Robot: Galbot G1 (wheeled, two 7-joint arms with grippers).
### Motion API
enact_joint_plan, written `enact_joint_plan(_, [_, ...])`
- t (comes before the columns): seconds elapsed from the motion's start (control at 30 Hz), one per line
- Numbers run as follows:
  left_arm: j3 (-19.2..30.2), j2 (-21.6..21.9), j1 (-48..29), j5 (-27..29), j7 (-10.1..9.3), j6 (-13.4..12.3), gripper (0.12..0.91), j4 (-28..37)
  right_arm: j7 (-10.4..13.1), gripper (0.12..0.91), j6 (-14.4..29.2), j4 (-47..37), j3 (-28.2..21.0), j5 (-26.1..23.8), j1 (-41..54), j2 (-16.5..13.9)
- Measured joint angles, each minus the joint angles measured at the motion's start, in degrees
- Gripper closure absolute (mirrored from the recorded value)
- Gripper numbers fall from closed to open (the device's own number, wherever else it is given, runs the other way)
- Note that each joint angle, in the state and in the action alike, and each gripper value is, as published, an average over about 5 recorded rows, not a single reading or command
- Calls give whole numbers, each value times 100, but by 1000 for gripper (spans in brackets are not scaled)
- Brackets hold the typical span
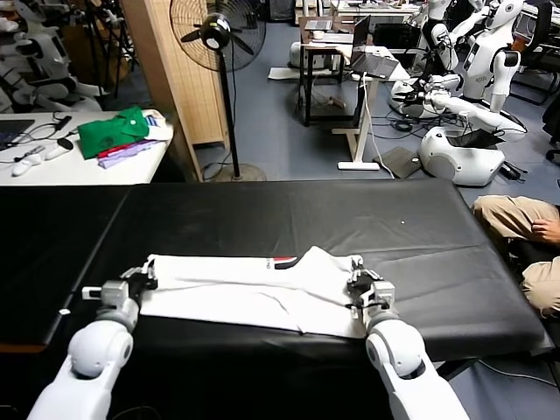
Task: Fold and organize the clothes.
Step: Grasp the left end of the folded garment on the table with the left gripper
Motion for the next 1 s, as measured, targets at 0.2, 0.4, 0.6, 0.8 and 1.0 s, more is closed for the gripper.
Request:
enact_joint_plan(0.2, [-134,157,68,-154,75,19,430,-114,-62,337,-41,467,191,203,-238,-223])
enact_joint_plan(0.4, [-386,309,349,-663,86,158,241,-362,-93,230,-43,866,277,247,-447,-322])
enact_joint_plan(0.6, [-682,289,669,-1313,79,352,232,-468,-116,227,-31,1038,253,241,-559,-278])
enact_joint_plan(0.8, [-808,172,876,-1602,221,365,252,-383,-135,227,-23,1119,265,228,-619,-291])
enact_joint_plan(1.0, [-796,73,899,-1623,350,364,488,-298,-165,227,15,1154,290,182,-702,-289])
